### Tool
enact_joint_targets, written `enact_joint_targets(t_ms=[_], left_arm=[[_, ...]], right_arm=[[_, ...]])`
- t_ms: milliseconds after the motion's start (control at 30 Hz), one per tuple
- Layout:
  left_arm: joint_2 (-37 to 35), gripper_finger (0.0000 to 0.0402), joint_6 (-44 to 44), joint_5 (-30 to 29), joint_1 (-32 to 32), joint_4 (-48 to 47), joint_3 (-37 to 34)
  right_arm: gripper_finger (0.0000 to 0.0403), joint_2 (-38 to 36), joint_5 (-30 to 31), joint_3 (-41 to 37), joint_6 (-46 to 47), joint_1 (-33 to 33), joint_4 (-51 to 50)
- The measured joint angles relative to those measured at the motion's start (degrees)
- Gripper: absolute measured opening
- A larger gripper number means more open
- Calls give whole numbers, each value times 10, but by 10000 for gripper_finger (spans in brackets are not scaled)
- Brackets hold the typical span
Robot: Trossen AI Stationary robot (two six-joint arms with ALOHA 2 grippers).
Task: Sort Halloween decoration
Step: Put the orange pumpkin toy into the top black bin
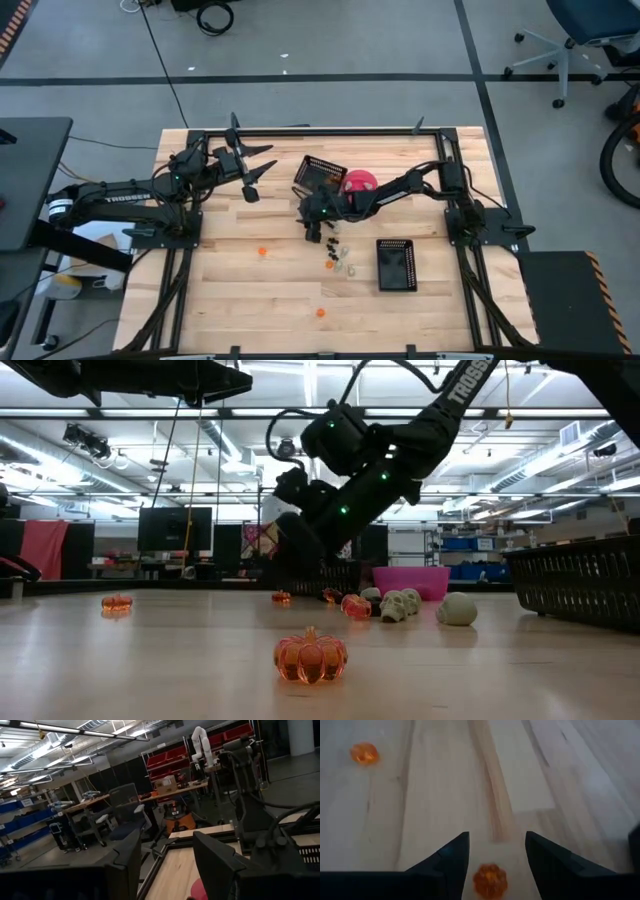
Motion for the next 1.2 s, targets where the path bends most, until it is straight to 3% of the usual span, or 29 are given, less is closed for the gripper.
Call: enact_joint_targets(t_ms=[267,567,1033,1200], left_arm=[[0,156,5,0,0,1,0],[0,156,5,0,0,1,0],[0,156,7,0,0,1,0],[0,156,7,0,0,3,0]], right_arm=[[199,-1,0,-68,37,3,75],[196,-4,8,-66,6,5,72],[104,-6,24,-66,-26,18,62],[100,-24,37,-66,-39,19,30]])
